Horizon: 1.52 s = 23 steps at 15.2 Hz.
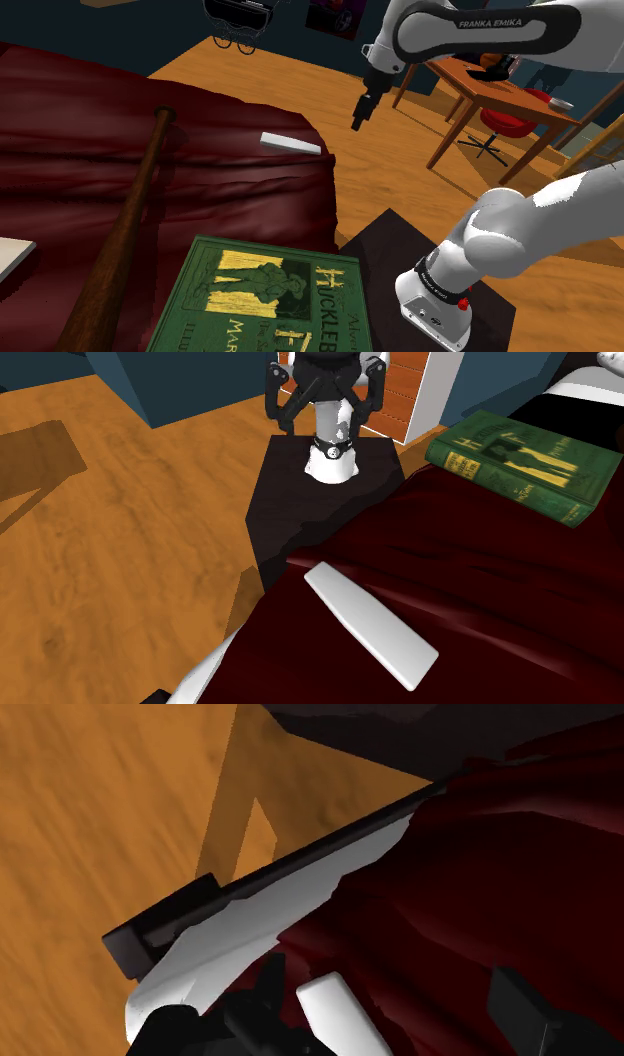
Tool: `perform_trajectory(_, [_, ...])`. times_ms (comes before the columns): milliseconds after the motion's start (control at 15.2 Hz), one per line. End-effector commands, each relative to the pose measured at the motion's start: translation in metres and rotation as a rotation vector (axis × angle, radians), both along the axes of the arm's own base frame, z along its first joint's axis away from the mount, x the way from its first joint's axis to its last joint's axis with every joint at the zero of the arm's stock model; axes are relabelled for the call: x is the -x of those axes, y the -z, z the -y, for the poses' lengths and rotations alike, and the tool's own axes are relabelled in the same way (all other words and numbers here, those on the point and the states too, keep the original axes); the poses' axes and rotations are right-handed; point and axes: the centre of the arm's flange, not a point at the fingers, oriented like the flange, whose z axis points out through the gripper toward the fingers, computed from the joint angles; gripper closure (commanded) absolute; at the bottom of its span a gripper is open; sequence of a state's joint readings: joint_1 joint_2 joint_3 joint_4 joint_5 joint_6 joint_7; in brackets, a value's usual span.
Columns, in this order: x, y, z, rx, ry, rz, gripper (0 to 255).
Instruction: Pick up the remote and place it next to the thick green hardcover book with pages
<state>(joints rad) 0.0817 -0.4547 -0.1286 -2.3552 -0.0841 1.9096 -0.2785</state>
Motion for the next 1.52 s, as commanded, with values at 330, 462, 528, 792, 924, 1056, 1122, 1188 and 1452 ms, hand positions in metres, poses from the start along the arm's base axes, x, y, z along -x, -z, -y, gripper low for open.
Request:
perform_trajectory(330, [-0.077, 0.055, -0.011, -0.012, -0.209, -0.003, 0])
perform_trajectory(462, [-0.097, 0.070, -0.018, -0.016, -0.268, -0.004, 0])
perform_trajectory(528, [-0.108, 0.077, -0.021, -0.018, -0.297, -0.005, 0])
perform_trajectory(792, [-0.147, 0.107, -0.040, -0.026, -0.415, -0.007, 0])
perform_trajectory(924, [-0.166, 0.122, -0.050, -0.029, -0.474, -0.008, 0])
perform_trajectory(1056, [-0.178, 0.131, -0.058, -0.032, -0.513, -0.009, 0])
perform_trajectory(1122, [-0.178, 0.137, -0.058, -0.032, -0.513, -0.009, 0])
perform_trajectory(1188, [-0.178, 0.142, -0.058, -0.032, -0.513, -0.009, 0])
perform_trajectory(1452, [-0.178, 0.163, -0.059, -0.032, -0.513, -0.009, 0])
